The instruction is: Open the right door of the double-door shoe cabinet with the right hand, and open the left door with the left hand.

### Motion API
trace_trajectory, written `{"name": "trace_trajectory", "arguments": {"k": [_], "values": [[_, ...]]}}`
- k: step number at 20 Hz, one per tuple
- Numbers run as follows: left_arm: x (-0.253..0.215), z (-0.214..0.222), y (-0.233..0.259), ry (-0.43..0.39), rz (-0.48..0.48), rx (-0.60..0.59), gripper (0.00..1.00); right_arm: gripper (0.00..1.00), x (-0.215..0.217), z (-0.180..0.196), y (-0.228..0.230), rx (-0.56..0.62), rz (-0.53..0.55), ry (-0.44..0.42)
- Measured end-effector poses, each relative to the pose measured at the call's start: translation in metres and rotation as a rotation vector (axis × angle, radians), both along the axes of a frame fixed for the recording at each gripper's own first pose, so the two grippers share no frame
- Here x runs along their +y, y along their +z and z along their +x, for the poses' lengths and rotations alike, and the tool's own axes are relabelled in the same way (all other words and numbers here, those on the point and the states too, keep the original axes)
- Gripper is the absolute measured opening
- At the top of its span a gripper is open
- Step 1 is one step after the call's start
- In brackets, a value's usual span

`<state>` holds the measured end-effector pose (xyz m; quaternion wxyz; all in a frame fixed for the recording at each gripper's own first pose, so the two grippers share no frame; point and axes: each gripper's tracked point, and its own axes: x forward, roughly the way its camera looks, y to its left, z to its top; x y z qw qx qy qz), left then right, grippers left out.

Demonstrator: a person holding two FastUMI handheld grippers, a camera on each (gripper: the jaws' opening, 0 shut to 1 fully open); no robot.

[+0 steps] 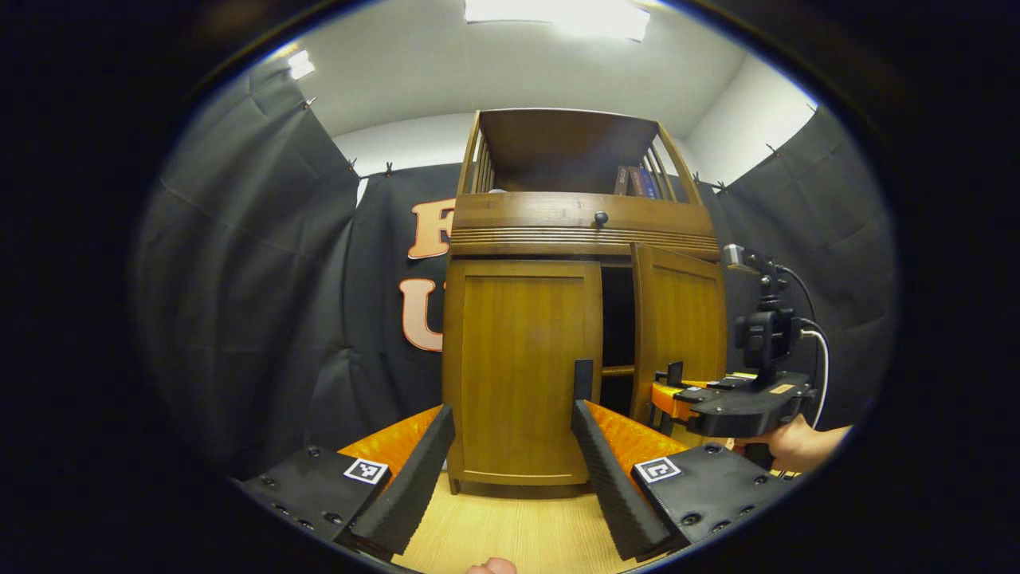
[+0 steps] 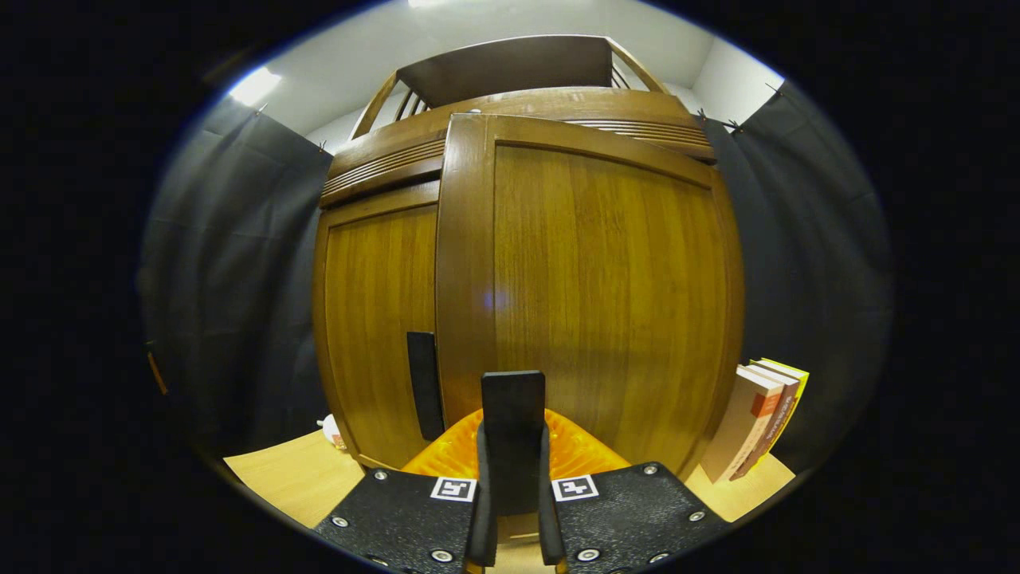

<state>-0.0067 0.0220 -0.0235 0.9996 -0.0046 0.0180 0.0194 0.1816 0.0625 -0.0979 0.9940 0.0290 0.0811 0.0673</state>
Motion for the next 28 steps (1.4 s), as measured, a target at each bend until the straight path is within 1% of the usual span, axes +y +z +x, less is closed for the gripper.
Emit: {"name": "trace_trajectory", "arguments": {"k": [5, 9, 10, 11, 12, 13, 14, 15, 18, 19, 20, 21, 23, 24, 28], "values": [[-0.02, 0.003, -0.001, -0.035, -0.01, -0.002, 0.97, 0.2, -0.03, -0.043, 0.009, -0.001, -0.003, -0.028], [-0.038, 0.006, -0.002, -0.067, -0.031, -0.004, 0.98, 0.2, -0.06, -0.071, 0.013, 0.001, -0.035, -0.071], [-0.041, 0.006, -0.001, -0.07, -0.028, -0.007, 0.96, 0.2, -0.069, -0.077, 0.012, 0.0, -0.037, -0.085], [-0.043, 0.006, 0.001, -0.069, -0.025, -0.015, 0.97, 0.24, -0.076, -0.081, 0.012, 0.001, -0.037, -0.1], [-0.044, 0.006, 0.002, -0.069, -0.026, -0.019, 0.98, 0.2, -0.084, -0.086, 0.013, 0.003, -0.042, -0.114], [-0.047, 0.006, 0.002, -0.074, -0.03, -0.019, 0.97, 0.2, -0.092, -0.092, 0.015, 0.003, -0.047, -0.13], [-0.049, 0.005, 0.001, -0.076, -0.031, -0.017, 0.97, 0.15, -0.101, -0.098, 0.016, 0.0, -0.053, -0.143], [-0.05, 0.005, 0.0, -0.078, -0.03, -0.013, 0.98, 0.13, -0.107, -0.103, 0.016, 0.0, -0.057, -0.152], [-0.057, 0.004, 0.001, -0.093, -0.028, -0.013, 0.97, 0.12, -0.13, -0.111, 0.017, 0.007, -0.055, -0.191], [-0.059, 0.003, 0.0, -0.094, -0.022, -0.013, 0.97, 0.1, -0.138, -0.114, 0.018, 0.001, -0.06, -0.206], [-0.061, 0.001, 0.001, -0.097, -0.018, -0.013, 0.98, 0.12, -0.149, -0.118, 0.021, -0.004, -0.065, -0.22], [-0.062, 0.001, 0.0, -0.098, -0.016, -0.011, 0.97, 0.06, -0.159, -0.12, 0.022, -0.007, -0.067, -0.234], [-0.065, 0.0, -0.002, -0.098, -0.019, -0.005, 0.98, 0.02, -0.174, -0.125, 0.022, -0.008, -0.078, -0.256], [-0.066, 0.0, -0.002, -0.099, -0.02, -0.001, 0.97, 0.0, -0.181, -0.127, 0.022, -0.012, -0.083, -0.262], [-0.066, -0.001, -0.005, -0.092, -0.012, 0.008, 0.98, 0.0, -0.206, -0.13, 0.023, -0.026, -0.11, -0.282]]}}
